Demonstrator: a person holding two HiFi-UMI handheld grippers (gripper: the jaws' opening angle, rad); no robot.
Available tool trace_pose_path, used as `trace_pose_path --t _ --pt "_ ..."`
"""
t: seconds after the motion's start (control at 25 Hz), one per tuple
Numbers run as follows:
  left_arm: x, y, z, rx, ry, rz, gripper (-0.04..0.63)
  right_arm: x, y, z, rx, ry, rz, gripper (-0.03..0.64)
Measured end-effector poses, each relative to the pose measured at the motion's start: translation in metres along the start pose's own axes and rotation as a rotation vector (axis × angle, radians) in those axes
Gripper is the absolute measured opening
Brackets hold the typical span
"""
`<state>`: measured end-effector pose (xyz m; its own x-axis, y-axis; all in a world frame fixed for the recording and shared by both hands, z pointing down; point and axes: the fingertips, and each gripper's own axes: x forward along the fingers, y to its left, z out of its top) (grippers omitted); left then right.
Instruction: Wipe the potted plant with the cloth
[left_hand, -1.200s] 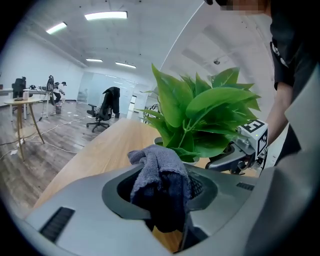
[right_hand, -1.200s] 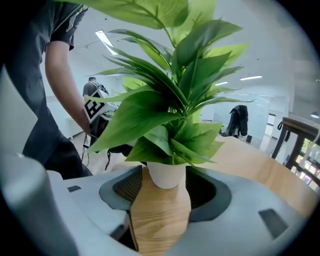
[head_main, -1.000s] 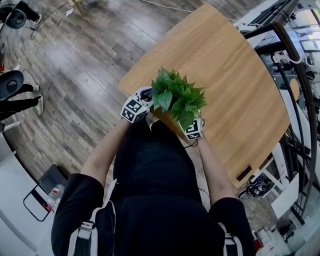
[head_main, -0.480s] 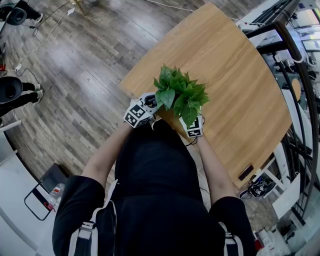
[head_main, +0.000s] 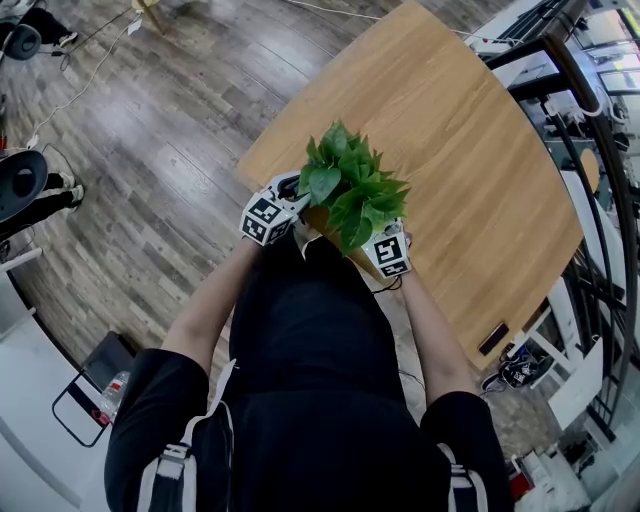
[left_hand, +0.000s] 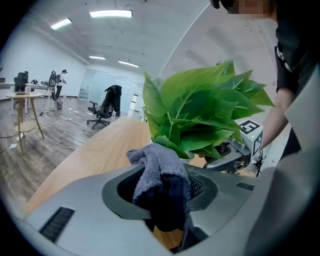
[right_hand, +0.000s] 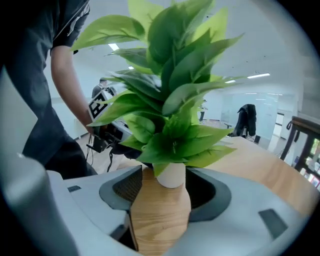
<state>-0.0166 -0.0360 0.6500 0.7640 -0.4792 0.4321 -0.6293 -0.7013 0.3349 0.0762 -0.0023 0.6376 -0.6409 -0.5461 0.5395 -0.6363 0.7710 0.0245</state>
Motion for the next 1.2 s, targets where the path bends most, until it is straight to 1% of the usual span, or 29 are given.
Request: trace_pose_path --t 0.08,0.12,0.28,0.36,0.4,0.48,0.64,0.8,0.88,1.0,1.2 --pt "0.003 0.001 0.001 0.017 0.009 -0.004 0.16 0.001 -0.014 0.003 0.038 -0.012 -0.013 0.255" --pt "0.005 0.001 0.002 0.026 0.014 -0.011 0.16 0.002 -0.02 0.005 0.034 -0.014 -0.02 0.255" --pt "0.007 -0.004 0.004 0.025 0.002 -0.022 0.16 0.011 -0.022 0.01 -0.041 -0.01 -0.019 0.258" --pt "0.007 -0.007 0.008 0.019 -0.018 -0.025 0.166 0.013 -0.022 0.014 -0.009 -0.012 -0.026 0.258" --pt "0.007 -0.009 0.01 0.016 -0.027 -0.03 0.181 0.013 -0.023 0.015 0.01 -0.013 -0.032 0.258" --pt "0.008 -0.015 0.013 0.017 -0.039 -0.041 0.184 0.013 -0.025 0.016 0.026 -0.014 -0.047 0.258" --pt "0.01 -0.033 0.008 0.038 -0.028 -0.077 0.183 0.01 -0.031 0.012 0.047 -0.016 -0.068 0.258" --pt "0.009 -0.047 -0.002 0.031 -0.013 -0.105 0.181 0.012 -0.03 0.013 0.025 -0.011 -0.067 0.258" --pt "0.006 -0.047 -0.007 0.021 -0.008 -0.094 0.181 0.012 -0.027 0.014 0.007 -0.009 -0.056 0.257" --pt "0.007 -0.038 -0.011 0.006 0.005 -0.055 0.179 0.01 -0.02 0.013 -0.014 -0.007 -0.036 0.256" --pt "0.003 -0.012 -0.003 -0.028 -0.011 0.008 0.178 0.0 0.013 0.0 -0.079 0.016 0.072 0.256"
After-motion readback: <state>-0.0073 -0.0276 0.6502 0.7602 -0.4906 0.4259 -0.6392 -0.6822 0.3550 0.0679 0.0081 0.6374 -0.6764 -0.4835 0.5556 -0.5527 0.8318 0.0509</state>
